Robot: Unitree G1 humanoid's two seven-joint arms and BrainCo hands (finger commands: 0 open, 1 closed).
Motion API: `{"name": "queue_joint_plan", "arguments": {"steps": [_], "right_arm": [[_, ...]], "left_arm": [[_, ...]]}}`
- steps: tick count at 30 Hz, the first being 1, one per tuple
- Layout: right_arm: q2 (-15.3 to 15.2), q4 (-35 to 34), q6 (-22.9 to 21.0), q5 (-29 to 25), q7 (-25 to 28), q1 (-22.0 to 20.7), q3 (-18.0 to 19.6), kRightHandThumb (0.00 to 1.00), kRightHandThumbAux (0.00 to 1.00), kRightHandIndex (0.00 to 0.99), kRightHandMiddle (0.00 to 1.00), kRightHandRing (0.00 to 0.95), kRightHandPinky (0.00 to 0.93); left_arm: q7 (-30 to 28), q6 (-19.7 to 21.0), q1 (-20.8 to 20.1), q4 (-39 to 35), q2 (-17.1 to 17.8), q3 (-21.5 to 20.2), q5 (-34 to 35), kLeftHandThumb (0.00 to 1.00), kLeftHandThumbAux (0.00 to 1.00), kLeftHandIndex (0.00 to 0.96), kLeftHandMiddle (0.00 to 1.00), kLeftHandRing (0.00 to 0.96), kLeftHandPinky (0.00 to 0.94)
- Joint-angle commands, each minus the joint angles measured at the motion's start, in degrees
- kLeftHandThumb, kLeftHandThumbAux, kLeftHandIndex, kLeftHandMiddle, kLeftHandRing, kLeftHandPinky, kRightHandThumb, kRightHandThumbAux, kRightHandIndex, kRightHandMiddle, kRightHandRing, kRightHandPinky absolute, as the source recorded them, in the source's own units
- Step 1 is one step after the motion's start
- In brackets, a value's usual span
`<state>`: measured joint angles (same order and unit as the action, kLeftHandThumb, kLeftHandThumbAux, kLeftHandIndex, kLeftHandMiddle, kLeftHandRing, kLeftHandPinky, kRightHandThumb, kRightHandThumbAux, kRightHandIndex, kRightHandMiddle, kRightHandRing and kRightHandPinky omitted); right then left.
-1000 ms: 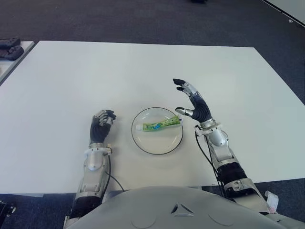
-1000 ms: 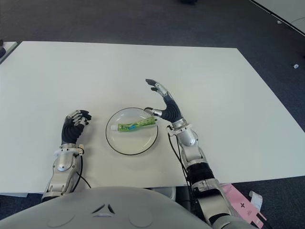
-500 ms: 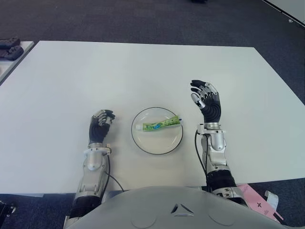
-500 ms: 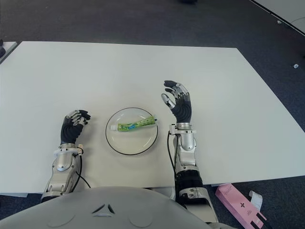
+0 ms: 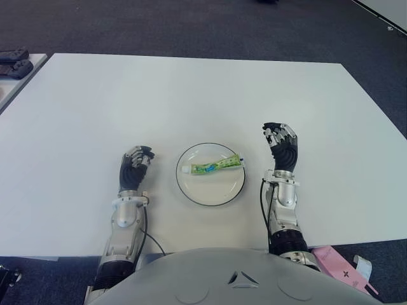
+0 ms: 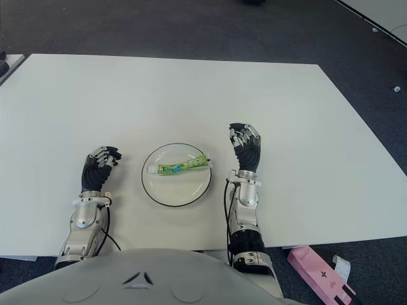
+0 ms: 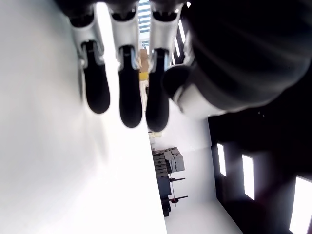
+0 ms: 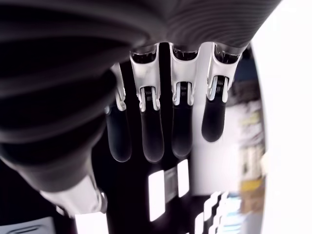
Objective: Put the toothpaste on the table into the plate.
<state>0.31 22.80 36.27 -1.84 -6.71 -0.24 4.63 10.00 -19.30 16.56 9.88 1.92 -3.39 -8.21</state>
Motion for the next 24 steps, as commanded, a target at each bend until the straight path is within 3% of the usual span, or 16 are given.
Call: {"name": "queue_joint_plan", "arguments": {"steps": [1, 9, 24], "right_arm": [[0.76, 0.39, -3.2, 1.74, -1.38, 1.02, 0.11, 0.689, 0.734, 0.428, 0.445, 0.401, 0.379], [0.19, 2.83, -4.35, 3.83, -2.23, 1.17, 0.27, 0.692, 0.736, 0.428, 0.461, 0.415, 0.379], [-1.41, 13.77, 1.43, 3.95, -1.53, -1.73, 1.31, 0.701, 0.731, 0.43, 0.488, 0.455, 0.431]], "left_arm": [[-0.64, 1.45, -0.1, 0.71, 0.0, 0.15, 0.44, 0.706, 0.725, 0.424, 0.491, 0.474, 0.457], [-0.85, 0.51, -0.06, 0.86, 0.26, 0.37, 0.48, 0.703, 0.726, 0.424, 0.49, 0.475, 0.47], [-0.75, 1.04, -0.19, 0.9, -0.17, 0.48, 0.81, 0.705, 0.726, 0.424, 0.487, 0.47, 0.465]]}}
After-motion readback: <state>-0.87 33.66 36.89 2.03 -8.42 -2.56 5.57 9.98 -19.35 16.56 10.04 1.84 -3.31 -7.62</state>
